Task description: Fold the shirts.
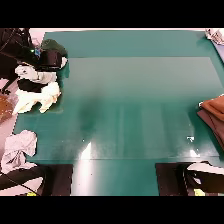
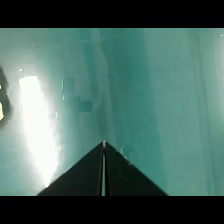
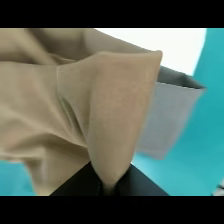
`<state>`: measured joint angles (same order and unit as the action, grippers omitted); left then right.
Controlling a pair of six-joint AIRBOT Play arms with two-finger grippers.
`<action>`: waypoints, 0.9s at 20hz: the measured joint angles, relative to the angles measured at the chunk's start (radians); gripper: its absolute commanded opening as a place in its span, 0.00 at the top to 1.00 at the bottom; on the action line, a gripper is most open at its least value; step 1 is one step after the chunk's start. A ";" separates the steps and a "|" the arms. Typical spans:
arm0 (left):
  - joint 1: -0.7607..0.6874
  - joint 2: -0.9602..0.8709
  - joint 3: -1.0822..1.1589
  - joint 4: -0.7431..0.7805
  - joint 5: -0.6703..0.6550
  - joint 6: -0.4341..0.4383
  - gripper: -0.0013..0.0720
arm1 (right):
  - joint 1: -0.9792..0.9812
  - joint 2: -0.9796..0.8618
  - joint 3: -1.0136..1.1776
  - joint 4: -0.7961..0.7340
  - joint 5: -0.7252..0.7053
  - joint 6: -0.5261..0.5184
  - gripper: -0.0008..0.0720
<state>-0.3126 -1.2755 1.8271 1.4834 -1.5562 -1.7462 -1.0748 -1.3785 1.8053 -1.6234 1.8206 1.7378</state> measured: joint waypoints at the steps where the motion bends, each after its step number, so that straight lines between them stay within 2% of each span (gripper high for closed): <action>1: 0.000 0.000 0.000 0.000 0.008 0.000 0.95 | -0.002 -0.024 0.000 -0.022 0.002 -0.009 0.74; 3: 0.000 0.000 0.000 0.000 0.026 0.000 0.95 | -0.004 -0.075 0.000 -0.063 0.006 -0.021 0.62; 5: 0.000 0.000 0.000 -0.002 0.040 0.000 0.95 | -0.004 -0.123 0.000 -0.090 0.008 -0.029 0.62; 6: 0.000 0.000 0.000 -0.002 0.046 0.000 0.95 | -0.004 -0.143 0.000 -0.098 0.008 -0.031 0.56; 9: 0.000 0.000 0.000 -0.003 0.059 -0.001 0.95 | 0.012 -0.180 0.000 -0.118 0.012 -0.036 0.18; 13: 0.000 0.000 0.000 -0.003 0.064 -0.001 0.95 | 0.078 -0.184 0.029 -0.066 0.016 -0.037 0.14; 18: 0.000 0.000 0.000 -0.002 0.052 0.003 0.95 | 0.248 -0.078 0.121 0.014 0.018 -0.037 0.08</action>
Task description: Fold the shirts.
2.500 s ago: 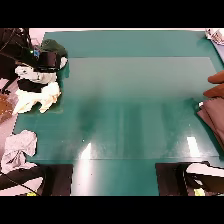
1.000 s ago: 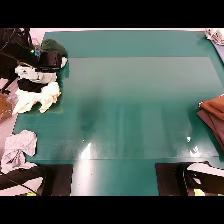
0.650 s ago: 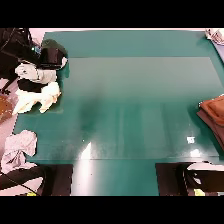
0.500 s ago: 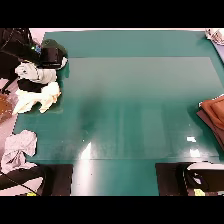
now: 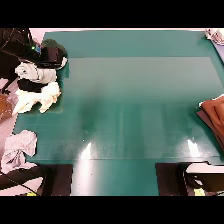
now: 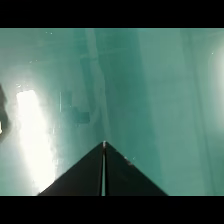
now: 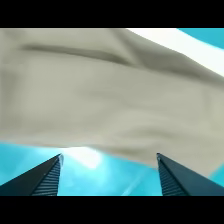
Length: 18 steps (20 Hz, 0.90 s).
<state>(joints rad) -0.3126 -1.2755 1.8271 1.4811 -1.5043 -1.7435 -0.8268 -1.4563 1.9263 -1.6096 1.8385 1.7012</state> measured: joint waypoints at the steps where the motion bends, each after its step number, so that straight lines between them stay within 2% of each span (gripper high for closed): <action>1: 0.000 0.000 0.000 0.000 -0.007 0.007 0.95 | 0.035 0.029 0.016 0.002 -0.001 0.000 0.08; 6: 0.000 0.000 0.000 0.001 -0.033 0.038 0.95 | 0.178 0.167 0.007 0.035 -0.092 0.000 0.11; 8: 0.000 0.003 -0.006 0.002 -0.027 0.044 0.95 | 0.237 0.213 -0.044 0.113 -0.167 -0.029 0.32; 10: 0.000 0.030 -0.055 0.005 0.010 0.044 0.95 | 0.320 0.265 -0.126 0.239 -0.256 -0.121 0.41; 12: 0.000 0.109 -0.189 0.034 0.078 0.025 0.95 | 0.429 0.324 -0.239 0.336 -0.328 -0.221 0.42; 13: 0.000 0.171 -0.284 0.058 0.126 0.006 0.95 | 0.488 0.357 -0.306 0.369 -0.365 -0.265 0.54; 14: 0.000 0.252 -0.403 0.090 0.184 -0.017 0.95 | 0.553 0.401 -0.389 0.397 -0.415 -0.308 0.60; 18: 0.000 0.615 -0.872 0.172 0.427 -0.126 0.95 | 0.775 0.597 -0.780 0.481 -0.705 -0.400 0.60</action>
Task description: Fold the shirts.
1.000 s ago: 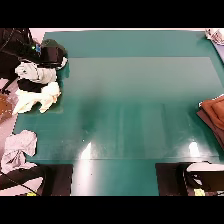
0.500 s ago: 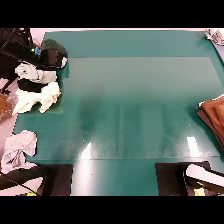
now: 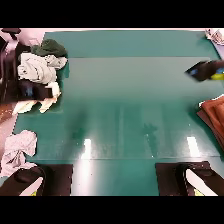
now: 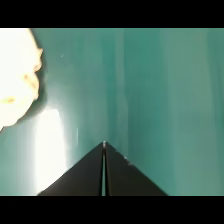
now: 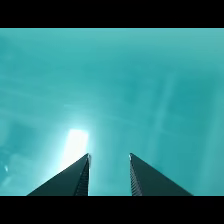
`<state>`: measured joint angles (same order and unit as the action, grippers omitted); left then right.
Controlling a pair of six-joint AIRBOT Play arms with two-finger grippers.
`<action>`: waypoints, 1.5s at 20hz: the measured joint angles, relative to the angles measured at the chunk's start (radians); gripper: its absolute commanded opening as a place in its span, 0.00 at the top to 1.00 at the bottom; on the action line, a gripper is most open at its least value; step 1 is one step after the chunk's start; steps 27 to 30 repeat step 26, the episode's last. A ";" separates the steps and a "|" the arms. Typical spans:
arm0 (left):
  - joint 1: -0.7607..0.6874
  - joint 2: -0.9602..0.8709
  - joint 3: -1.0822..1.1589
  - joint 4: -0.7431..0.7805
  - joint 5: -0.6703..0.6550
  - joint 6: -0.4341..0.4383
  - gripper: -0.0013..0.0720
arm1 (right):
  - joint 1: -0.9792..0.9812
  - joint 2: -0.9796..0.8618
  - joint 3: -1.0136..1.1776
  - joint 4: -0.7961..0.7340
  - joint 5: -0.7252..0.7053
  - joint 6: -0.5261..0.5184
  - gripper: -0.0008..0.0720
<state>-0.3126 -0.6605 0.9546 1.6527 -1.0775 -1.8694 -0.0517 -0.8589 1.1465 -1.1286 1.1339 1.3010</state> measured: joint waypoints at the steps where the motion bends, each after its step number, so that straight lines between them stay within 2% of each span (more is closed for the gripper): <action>1: 0.000 0.081 -0.093 0.010 0.045 -0.025 0.95 | 0.044 0.046 -0.098 0.020 -0.064 -0.008 0.60; 2: 0.000 0.153 -0.176 0.018 0.080 -0.048 0.95 | 0.087 0.092 -0.198 0.040 -0.122 -0.018 0.66; 5: 0.000 0.305 -0.352 0.031 0.119 -0.091 0.95 | 0.176 0.205 -0.430 0.100 -0.248 -0.030 0.67; 11: 0.000 0.384 -0.452 0.039 0.045 -0.116 0.95 | 0.232 0.367 -0.646 0.149 -0.366 -0.027 0.67; 17: 0.000 0.396 -0.466 0.039 0.065 -0.119 0.95 | 0.240 0.441 -0.693 0.158 -0.392 -0.024 0.67; 26: 0.000 0.397 -0.468 0.039 0.195 -0.120 0.95 | 0.240 0.455 -0.700 0.160 -0.391 -0.023 0.67; 30: 0.000 0.397 -0.468 0.039 0.195 -0.120 0.95 | 0.240 0.455 -0.700 0.160 -0.391 -0.023 0.67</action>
